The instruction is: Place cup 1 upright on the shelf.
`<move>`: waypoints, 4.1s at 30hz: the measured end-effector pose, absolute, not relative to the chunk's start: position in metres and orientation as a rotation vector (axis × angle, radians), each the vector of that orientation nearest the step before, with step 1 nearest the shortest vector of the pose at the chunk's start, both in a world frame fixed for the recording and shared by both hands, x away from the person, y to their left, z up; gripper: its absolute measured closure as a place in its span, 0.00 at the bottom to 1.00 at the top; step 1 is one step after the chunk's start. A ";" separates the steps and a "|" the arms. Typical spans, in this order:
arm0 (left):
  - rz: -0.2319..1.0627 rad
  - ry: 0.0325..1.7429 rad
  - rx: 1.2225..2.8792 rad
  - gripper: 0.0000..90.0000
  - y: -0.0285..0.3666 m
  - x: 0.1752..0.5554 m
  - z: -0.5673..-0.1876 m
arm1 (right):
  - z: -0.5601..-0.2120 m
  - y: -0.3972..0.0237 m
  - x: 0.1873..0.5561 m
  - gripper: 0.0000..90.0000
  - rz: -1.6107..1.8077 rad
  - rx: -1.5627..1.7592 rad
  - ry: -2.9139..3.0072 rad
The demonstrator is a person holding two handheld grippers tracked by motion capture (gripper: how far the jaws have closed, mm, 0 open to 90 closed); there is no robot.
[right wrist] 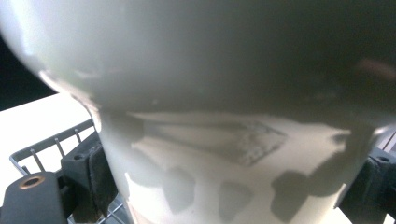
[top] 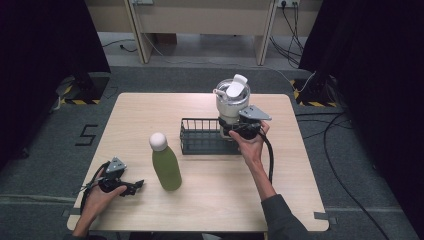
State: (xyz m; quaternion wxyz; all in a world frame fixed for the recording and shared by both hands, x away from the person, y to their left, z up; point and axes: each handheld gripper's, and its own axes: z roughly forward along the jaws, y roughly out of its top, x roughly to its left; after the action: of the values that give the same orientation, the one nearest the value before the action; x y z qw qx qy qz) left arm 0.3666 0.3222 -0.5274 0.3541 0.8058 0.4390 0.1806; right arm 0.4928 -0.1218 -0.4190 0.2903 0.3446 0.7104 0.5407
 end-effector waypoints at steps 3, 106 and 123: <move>0.467 1.135 2.083 0.00 0.322 0.367 -0.527 | -0.423 -0.122 0.492 0.12 1.441 0.925 1.895; 0.470 1.134 2.085 0.00 0.322 0.366 -0.527 | -0.438 -0.159 0.397 0.17 1.474 0.859 1.920; 0.470 1.133 2.085 0.00 0.322 0.366 -0.527 | -0.450 -0.169 0.384 0.17 1.457 0.891 1.965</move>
State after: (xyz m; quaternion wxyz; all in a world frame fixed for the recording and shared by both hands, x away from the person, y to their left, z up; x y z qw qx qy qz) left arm 0.3663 0.3221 -0.5273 0.3533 0.8063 0.4382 0.1819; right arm 0.3840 -0.1692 -0.4497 0.2659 0.3298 0.7276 0.5396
